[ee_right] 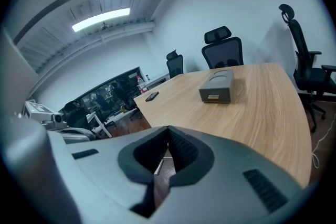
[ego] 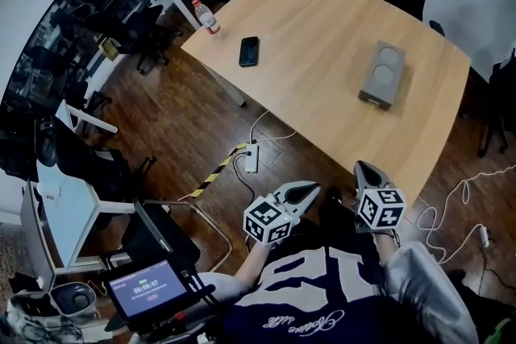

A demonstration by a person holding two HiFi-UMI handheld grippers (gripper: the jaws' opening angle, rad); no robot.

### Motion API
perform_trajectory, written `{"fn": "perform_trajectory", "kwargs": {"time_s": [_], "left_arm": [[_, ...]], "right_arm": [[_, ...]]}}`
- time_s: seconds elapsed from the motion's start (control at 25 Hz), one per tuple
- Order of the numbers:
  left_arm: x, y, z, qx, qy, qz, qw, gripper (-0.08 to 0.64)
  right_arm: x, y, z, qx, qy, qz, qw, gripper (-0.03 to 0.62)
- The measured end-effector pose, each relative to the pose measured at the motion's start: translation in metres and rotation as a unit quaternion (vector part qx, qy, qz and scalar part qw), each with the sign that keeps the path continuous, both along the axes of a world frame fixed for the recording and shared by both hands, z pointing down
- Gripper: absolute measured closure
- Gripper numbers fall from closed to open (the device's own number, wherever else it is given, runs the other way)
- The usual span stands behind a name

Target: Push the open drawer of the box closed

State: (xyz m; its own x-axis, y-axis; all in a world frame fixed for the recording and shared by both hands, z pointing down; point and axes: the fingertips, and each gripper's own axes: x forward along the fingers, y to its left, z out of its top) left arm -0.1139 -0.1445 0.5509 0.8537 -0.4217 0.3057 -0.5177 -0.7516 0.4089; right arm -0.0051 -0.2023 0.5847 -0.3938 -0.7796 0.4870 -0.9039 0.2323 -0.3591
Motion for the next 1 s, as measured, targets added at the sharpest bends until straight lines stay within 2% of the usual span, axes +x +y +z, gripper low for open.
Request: {"fn": "perform_trajectory", "kwargs": {"time_s": [0.36,0.6,0.84,1.0], "left_arm": [[-0.026,0.071,0.011,-0.018,0.018,-0.009,0.9996,0.558],[-0.012,0.087,-0.005,-0.007,0.042,-0.007,0.9991,0.558],[-0.002,0.091,-0.015,0.010,0.034,-0.027,0.9990,0.558],[0.030,0.095,-0.022,0.015,0.035,-0.034,0.9987,0.558]], "right_arm": [[-0.023,0.090,0.001,-0.013,0.021,-0.010,1.000,0.594],[-0.008,0.110,-0.007,-0.009,0.022,-0.001,1.000,0.594],[0.001,0.123,-0.017,0.015,0.007,-0.016,1.000,0.594],[0.039,0.147,-0.022,0.022,-0.001,-0.014,1.000,0.594]]}}
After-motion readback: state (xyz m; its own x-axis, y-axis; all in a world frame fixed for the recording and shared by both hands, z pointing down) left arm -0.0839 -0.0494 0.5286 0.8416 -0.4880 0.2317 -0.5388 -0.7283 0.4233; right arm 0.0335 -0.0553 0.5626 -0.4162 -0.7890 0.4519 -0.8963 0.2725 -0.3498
